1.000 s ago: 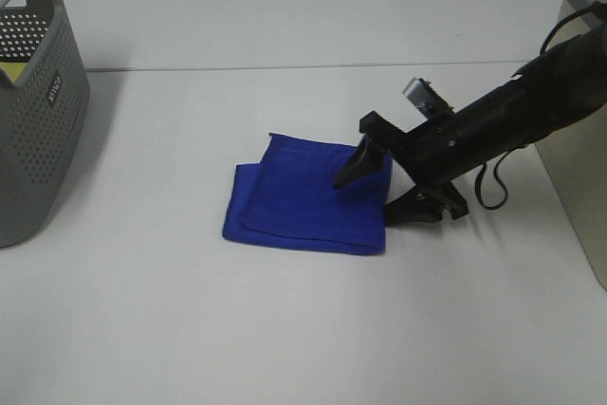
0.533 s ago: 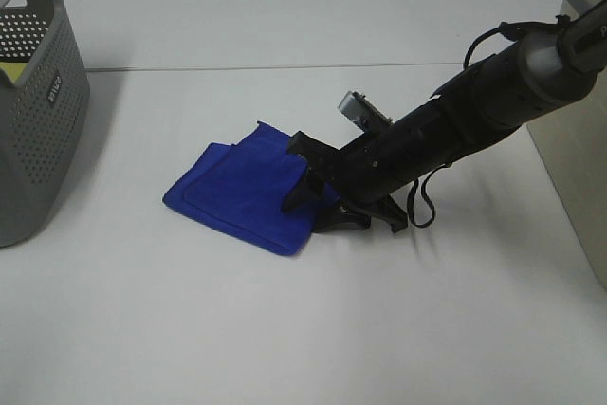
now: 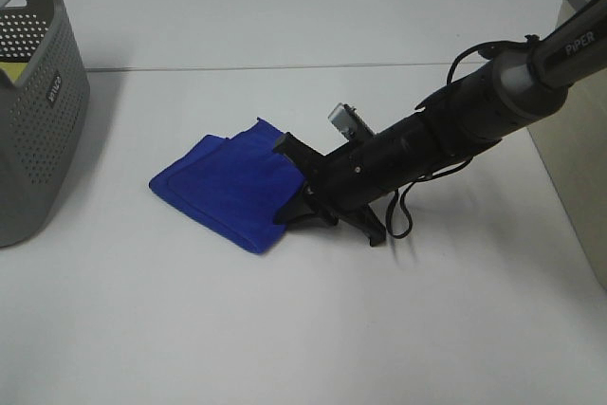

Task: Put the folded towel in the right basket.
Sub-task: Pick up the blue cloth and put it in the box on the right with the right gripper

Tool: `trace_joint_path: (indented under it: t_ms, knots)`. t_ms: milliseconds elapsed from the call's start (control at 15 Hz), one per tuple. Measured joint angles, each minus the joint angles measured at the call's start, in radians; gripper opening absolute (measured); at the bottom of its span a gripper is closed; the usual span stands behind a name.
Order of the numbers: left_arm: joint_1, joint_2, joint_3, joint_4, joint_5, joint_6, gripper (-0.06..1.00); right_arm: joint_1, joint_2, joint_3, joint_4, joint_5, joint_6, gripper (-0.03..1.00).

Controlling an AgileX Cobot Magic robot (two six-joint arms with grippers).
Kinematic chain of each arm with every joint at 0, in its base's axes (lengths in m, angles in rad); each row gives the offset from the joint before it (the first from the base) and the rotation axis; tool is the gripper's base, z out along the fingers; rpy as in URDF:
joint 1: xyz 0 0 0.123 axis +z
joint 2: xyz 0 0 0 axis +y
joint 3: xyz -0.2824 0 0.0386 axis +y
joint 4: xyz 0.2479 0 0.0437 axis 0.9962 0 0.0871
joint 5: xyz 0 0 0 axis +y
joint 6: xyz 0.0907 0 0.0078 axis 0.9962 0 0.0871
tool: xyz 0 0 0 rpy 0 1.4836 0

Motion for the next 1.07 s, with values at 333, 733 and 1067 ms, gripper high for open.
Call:
trace_joint_path:
  t_ms: [333,733,1067]
  knots:
    - [0.0,0.0,0.0,0.0,0.0,0.0,0.99,0.0,-0.006,-0.022,-0.014,0.018,-0.022,0.05]
    - [0.0,0.0,0.0,0.0,0.0,0.0,0.99,0.0,-0.252,-0.022,-0.025,-0.028,-0.124,0.05]
    - [0.0,0.0,0.0,0.0,0.0,0.0,0.99,-0.049,-0.519,-0.022,-0.026,-0.029,-0.175,0.05]
